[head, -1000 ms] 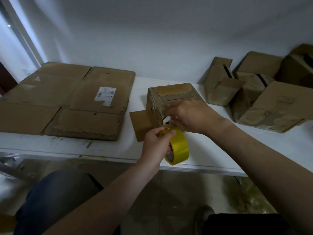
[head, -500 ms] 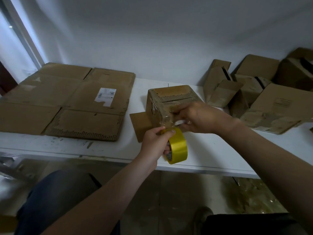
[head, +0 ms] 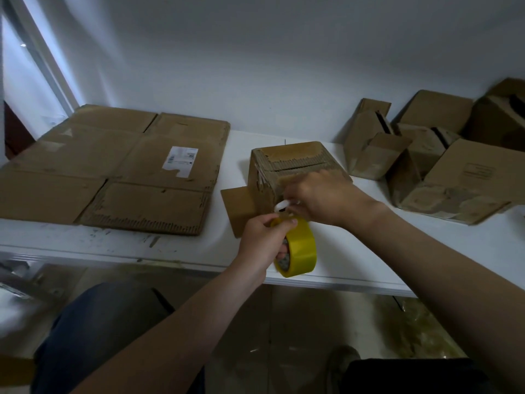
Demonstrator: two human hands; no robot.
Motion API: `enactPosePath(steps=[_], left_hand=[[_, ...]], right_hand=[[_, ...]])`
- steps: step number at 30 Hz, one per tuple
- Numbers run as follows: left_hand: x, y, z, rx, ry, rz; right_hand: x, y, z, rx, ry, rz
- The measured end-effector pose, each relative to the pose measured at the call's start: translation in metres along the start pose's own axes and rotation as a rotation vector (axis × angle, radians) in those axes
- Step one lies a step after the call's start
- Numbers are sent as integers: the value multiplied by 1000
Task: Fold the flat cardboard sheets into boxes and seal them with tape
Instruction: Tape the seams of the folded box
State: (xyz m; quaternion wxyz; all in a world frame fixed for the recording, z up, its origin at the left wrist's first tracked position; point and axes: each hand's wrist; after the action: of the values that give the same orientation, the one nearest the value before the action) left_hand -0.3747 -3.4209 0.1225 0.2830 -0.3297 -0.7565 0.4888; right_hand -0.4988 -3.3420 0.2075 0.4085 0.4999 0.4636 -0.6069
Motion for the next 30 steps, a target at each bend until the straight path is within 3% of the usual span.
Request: enactPosePath(steps=[2,7,11,13,15,18,21,26,30], left_hand=[[-1,0,0,-17,5,-9],[-1,4,-1,-17,31,18],[-7,4,1,12,24,91],[-10,2,1,35,12,138],[-13,0,1,58,-5,176],[-18,0,1,96,-31,214],[-22,0,0,155,-67,312],[-32,-12,3,205,-155,423],[-43,-26,3,249,-172,460]], right_hand=[[1,-1,4,-9,34,-44],[13,-31,-4,-13,89,102],[23,-40,-36,5,-270,303],[38,-40,-58,159,-310,389],[59,-41,-75,347,-204,480],[91,-43,-85,495,88,589],[104,-42,-88,555,153,599],[95,-43,-87,558,27,525],[71,-38,-78,402,-189,529]])
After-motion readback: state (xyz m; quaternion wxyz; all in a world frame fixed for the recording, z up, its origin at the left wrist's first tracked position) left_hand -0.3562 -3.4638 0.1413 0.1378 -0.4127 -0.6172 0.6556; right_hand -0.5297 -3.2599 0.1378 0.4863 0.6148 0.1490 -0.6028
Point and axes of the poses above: each hand's wrist, its own z-axis towards the middle knuckle, its own x-axis out of the palm, y = z × x, and after that the axes turned 2 degrees about x, right-handed
